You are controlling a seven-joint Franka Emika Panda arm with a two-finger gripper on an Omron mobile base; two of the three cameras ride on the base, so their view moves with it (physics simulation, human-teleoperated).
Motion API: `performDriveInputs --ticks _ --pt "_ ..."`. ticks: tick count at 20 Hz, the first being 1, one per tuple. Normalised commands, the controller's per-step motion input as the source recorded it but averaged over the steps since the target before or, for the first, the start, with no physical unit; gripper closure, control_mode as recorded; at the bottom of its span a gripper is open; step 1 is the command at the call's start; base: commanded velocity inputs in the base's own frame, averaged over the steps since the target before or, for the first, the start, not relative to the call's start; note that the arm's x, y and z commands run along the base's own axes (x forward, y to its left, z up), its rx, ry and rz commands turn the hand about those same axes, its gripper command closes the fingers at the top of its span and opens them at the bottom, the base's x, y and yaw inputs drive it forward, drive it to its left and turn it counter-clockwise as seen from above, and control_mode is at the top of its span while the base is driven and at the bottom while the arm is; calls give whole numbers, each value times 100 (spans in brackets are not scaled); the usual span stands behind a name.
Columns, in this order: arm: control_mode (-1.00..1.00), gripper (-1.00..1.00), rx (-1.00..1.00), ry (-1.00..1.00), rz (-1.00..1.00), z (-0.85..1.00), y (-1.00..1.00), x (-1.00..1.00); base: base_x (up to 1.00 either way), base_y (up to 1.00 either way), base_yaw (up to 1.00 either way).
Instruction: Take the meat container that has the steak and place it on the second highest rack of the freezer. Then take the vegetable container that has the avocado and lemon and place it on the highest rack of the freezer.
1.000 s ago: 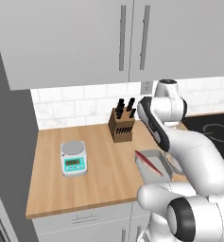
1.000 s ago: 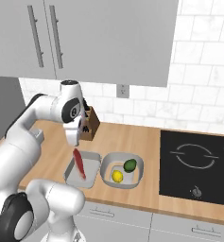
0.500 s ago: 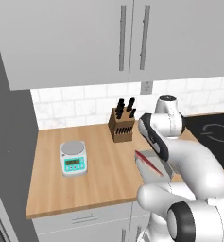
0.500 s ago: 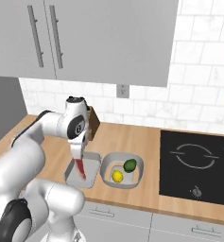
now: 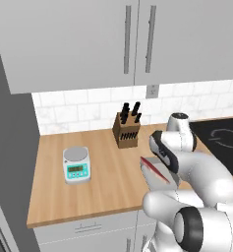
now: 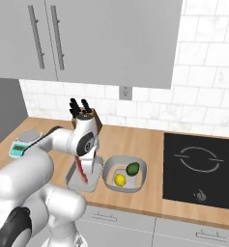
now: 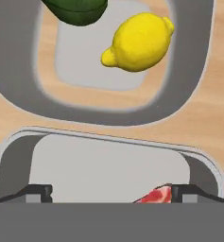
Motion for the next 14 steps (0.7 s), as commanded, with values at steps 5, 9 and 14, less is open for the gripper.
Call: performDriveInputs --ticks 5,9,14 --pt "-100 -100 0 0 14 -45 -28 4 0 0 0" --pt "-100 -100 0 0 9 -30 -9 10 0 0 0" --pt "-100 -100 0 2 5 -21 -7 5 0 0 0"
